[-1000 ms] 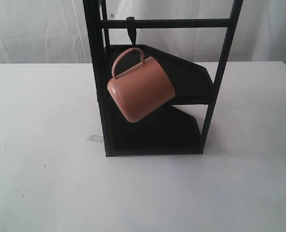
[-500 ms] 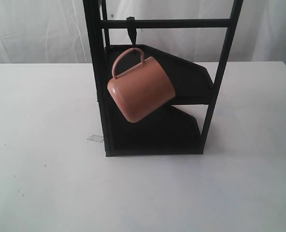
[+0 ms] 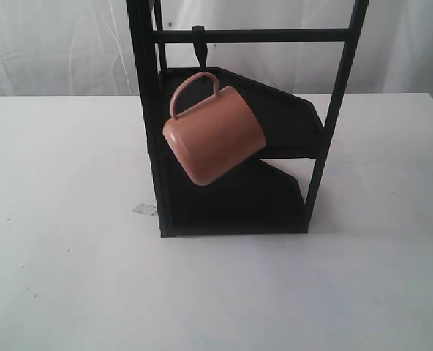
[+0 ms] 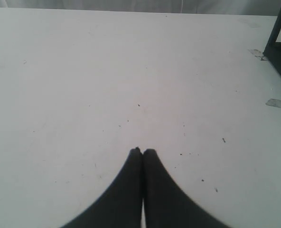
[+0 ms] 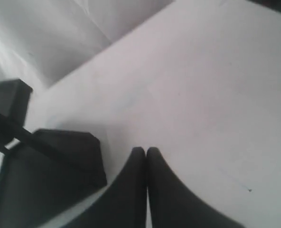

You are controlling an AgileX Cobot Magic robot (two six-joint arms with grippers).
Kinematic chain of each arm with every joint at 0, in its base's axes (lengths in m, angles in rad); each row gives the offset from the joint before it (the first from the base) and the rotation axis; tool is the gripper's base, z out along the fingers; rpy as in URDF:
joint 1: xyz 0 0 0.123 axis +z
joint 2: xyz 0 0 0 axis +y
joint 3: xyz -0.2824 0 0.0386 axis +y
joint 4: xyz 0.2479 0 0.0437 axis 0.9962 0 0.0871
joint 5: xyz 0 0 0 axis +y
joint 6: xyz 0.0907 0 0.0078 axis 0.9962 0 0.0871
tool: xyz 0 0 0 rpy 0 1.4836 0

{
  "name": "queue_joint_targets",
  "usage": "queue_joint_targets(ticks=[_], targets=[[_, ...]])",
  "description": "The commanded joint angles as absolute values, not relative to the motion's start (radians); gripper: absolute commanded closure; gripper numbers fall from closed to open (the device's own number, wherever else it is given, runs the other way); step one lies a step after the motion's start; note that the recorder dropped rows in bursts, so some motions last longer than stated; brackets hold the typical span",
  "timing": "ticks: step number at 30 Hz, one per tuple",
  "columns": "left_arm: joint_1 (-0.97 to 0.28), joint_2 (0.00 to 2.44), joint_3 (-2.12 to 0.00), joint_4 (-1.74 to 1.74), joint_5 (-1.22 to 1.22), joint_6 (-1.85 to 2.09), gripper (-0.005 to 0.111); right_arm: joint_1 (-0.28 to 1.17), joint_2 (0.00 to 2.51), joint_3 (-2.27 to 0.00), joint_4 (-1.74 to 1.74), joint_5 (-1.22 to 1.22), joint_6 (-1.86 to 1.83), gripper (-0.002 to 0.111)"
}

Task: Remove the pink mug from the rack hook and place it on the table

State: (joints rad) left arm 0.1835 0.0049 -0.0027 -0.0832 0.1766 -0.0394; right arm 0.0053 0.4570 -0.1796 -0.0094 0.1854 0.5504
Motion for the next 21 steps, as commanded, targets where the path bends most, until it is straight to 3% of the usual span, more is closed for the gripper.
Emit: queue_joint_targets(ticks=[1, 5, 11, 17, 21], targets=[[0.187, 0.000, 0.000, -0.085, 0.181, -0.045, 0.107, 0.044, 0.673, -0.238, -0.011, 0.203, 0.491, 0.108], [0.187, 0.000, 0.000, -0.085, 0.181, -0.045, 0.107, 0.103, 0.803, -0.384, 0.095, 0.410, 0.255, 0.108], [0.187, 0.000, 0.000, -0.085, 0.181, -0.045, 0.107, 0.139, 0.908, -0.687, 0.208, 0.918, -0.161, 0.108], [0.187, 0.000, 0.000, -0.085, 0.181, -0.045, 0.107, 0.139, 0.901, -0.854, 0.221, 0.920, -0.181, 0.108], [0.187, 0.000, 0.000, -0.085, 0.181, -0.045, 0.107, 0.139, 0.910, -0.883, 0.448, 1.001, -0.407, 0.108]])
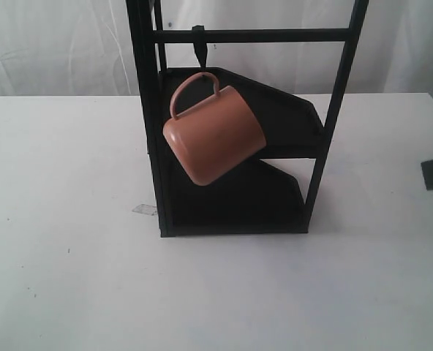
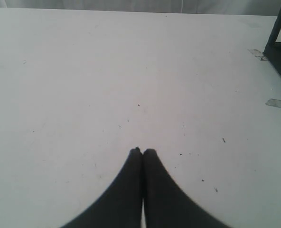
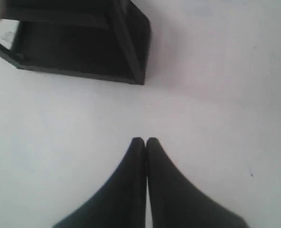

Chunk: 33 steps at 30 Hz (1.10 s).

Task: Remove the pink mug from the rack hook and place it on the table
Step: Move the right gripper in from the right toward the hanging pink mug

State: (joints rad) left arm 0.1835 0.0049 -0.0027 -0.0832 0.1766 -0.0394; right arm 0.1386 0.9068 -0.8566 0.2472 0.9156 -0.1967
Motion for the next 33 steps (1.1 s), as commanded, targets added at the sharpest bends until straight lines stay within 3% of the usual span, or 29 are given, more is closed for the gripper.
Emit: queue_joint_targets(ticks=[1, 8, 18, 33], targets=[[0.187, 0.000, 0.000, -0.085, 0.181, -0.045, 0.107, 0.140, 0.920, -0.883, 0.541, 1.049, -0.481, 0.108], [0.187, 0.000, 0.000, -0.085, 0.181, -0.045, 0.107, 0.245, 0.990, -0.883, 0.865, 1.213, -0.796, 0.108], [0.187, 0.000, 0.000, -0.085, 0.181, -0.045, 0.107, 0.392, 0.991, -0.883, 0.854, 1.035, -0.960, 0.108], [0.187, 0.000, 0.000, -0.085, 0.181, -0.045, 0.107, 0.411, 1.062, -0.883, 0.782, 0.730, -1.053, 0.108]])
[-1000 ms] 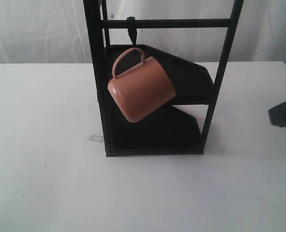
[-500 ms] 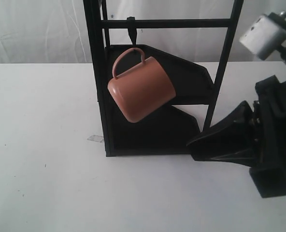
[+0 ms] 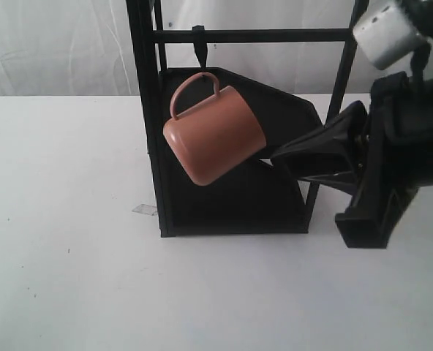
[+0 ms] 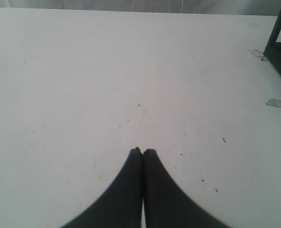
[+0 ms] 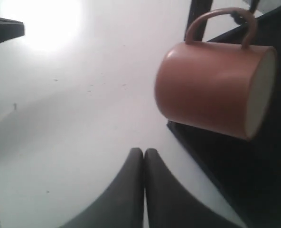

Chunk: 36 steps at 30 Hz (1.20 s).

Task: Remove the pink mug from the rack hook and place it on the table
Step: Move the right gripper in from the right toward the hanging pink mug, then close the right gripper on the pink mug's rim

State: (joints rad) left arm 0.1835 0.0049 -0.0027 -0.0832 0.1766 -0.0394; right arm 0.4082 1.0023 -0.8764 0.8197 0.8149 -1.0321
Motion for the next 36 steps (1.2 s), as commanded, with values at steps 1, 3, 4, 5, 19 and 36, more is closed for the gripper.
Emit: queue_joint_targets(ticks=[1, 3, 4, 5, 19, 36], targets=[[0.187, 0.000, 0.000, -0.085, 0.181, -0.045, 0.107, 0.411, 1.082, -0.883, 0.782, 0.719, -1.053, 0.108], [0.187, 0.000, 0.000, -0.085, 0.181, -0.045, 0.107, 0.411, 1.110, -0.886, 0.782, 0.701, -1.053, 0.107], [0.187, 0.000, 0.000, -0.085, 0.181, -0.045, 0.107, 0.411, 1.117, -0.891, 0.782, 0.688, -1.058, 0.106], [0.187, 0.000, 0.000, -0.085, 0.181, -0.045, 0.107, 0.411, 1.122, -0.899, 0.782, 0.672, -1.069, 0.103], [0.187, 0.000, 0.000, -0.085, 0.181, -0.045, 0.107, 0.411, 1.181, -0.989, 0.879, 0.723, -1.167, 0.063], [0.187, 0.000, 0.000, -0.085, 0.181, -0.045, 0.107, 0.411, 1.232, -0.997, 0.844, 0.660, -1.182, 0.036]])
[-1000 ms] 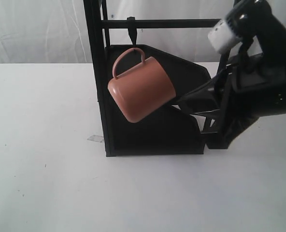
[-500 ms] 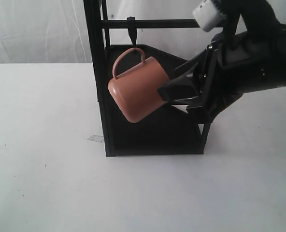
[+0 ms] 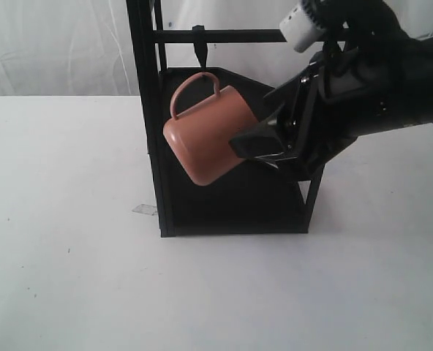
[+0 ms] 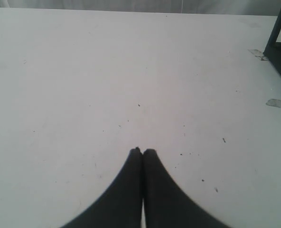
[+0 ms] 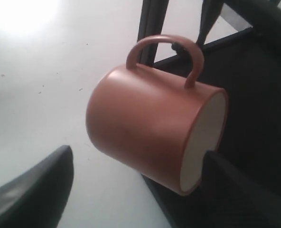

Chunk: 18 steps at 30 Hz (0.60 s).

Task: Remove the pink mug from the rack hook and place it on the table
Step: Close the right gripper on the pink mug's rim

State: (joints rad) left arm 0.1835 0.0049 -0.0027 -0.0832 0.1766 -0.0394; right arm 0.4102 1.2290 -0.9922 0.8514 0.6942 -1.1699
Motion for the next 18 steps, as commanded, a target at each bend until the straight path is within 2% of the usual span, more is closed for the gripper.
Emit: queue_joint_targets(ticks=[1, 9, 18], targets=[[0.187, 0.000, 0.000, -0.085, 0.181, -0.045, 0.107, 0.411, 1.241, -0.997, 0.844, 0.614, -1.182, 0.036], [0.187, 0.000, 0.000, -0.085, 0.181, -0.045, 0.107, 0.411, 1.355, -0.997, 0.842, 0.586, -1.182, 0.036], [0.187, 0.000, 0.000, -0.085, 0.181, -0.045, 0.107, 0.411, 1.368, -1.000, 1.059, 0.773, -1.417, 0.036]])
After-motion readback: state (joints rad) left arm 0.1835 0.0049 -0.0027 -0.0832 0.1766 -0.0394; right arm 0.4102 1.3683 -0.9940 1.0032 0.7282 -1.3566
